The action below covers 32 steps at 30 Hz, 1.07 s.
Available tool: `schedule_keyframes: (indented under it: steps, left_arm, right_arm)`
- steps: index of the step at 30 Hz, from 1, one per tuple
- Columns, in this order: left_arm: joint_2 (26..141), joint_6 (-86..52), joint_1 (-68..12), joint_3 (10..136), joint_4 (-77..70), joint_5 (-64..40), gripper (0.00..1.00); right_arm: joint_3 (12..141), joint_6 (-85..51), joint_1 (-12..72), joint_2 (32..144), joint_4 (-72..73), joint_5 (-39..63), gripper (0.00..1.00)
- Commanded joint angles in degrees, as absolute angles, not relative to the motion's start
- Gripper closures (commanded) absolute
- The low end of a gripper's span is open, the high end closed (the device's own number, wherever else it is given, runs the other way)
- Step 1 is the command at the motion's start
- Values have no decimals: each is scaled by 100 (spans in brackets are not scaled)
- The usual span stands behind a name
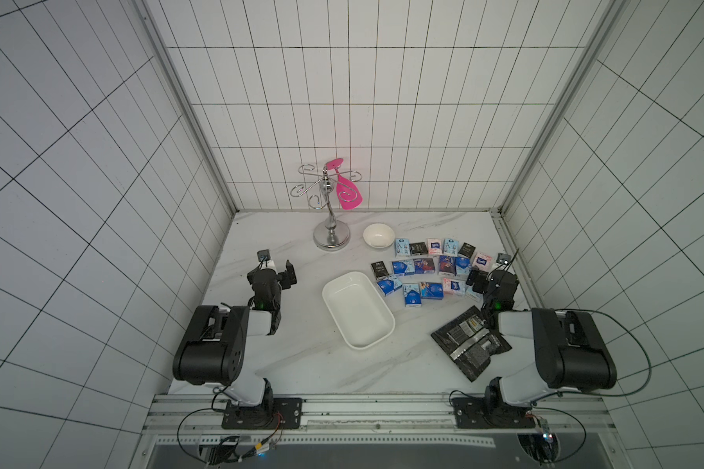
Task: Take the pocket tissues out of the storage box
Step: Reset both arms
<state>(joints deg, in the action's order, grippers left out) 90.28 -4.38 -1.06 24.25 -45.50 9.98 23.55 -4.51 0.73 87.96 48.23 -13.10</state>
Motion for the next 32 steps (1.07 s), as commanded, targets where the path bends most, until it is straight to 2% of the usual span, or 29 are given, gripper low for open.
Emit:
schedule_keyframes:
  steps: [1, 5, 10, 32]
  left_arm:
    - [8845, -196, -43, 2295, -4825, 329, 2]
    - [8973, -746, -43, 2530, -4583, 1624, 2]
    - [8895, -348, -40, 2435, -4627, 639, 2]
    - [8906, -371, 28, 2470, -4582, 475, 2]
  right_arm:
    - [2329, -413, 44, 8795, 4896, -1371, 1]
    - [2325, -413, 39, 8798, 4896, -1371, 1]
    - [2327, -413, 43, 8798, 4903, -1371, 1]
    - [2323, -413, 43, 8804, 4904, -1371, 1]
